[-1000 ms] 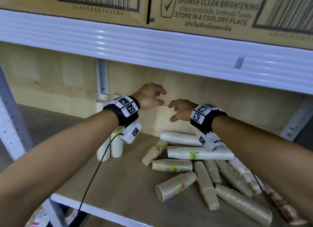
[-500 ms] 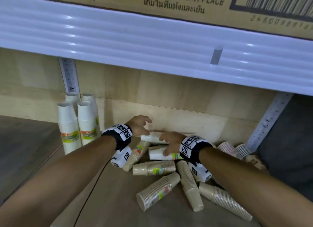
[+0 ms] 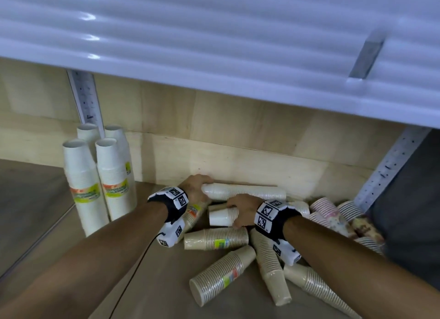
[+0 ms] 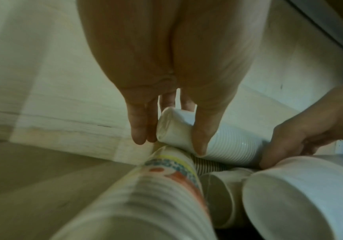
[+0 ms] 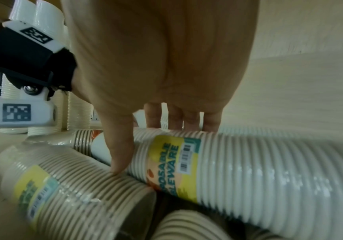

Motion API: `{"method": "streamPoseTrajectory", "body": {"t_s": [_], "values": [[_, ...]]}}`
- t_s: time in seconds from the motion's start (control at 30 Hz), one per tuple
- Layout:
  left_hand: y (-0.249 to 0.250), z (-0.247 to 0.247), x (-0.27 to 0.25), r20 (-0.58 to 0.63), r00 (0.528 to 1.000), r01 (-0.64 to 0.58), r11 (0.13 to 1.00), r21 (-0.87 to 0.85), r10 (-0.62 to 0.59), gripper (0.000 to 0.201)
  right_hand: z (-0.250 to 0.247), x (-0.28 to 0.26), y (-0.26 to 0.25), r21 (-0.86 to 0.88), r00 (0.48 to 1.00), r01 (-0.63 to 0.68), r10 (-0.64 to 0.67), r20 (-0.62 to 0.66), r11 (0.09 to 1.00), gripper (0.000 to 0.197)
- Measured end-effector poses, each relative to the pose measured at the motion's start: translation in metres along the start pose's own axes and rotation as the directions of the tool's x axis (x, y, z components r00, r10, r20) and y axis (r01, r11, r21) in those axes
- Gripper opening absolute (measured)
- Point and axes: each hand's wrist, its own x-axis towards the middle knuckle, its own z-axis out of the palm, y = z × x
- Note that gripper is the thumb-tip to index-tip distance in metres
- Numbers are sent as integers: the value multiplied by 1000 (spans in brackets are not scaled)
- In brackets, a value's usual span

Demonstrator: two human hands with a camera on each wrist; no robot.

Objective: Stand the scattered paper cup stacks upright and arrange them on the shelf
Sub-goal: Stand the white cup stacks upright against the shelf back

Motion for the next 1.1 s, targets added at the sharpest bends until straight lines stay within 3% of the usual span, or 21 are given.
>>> {"method": "streamPoseTrajectory", "body": {"t_s": [0.3,0.53,0.8,1.0,1.1], "values": [[8,-11,-4,-21,999,-48,998,-38,47,58,-6,-4,1,6,1000,21,-21,-6,1000,63],[35,-31,-12,-98,989,-124,983,-135,111,51,-21,-23,2,-14,987,47,-48,-150,999,60],[92,-65,-38,-260,940,-289,920,-264,221,36,-52,-67,1,-4,925,92,-87,-370,996,60],[126,-111,-74,-399,884,-336,924,-181,243,34,-88,-102,-10,16,841,145,-115,-528,989,71],[140,-136,-98,-453,863,-342,919,-197,223,36,-105,-115,-23,47,822,149,-98,-561,988,60]]}}
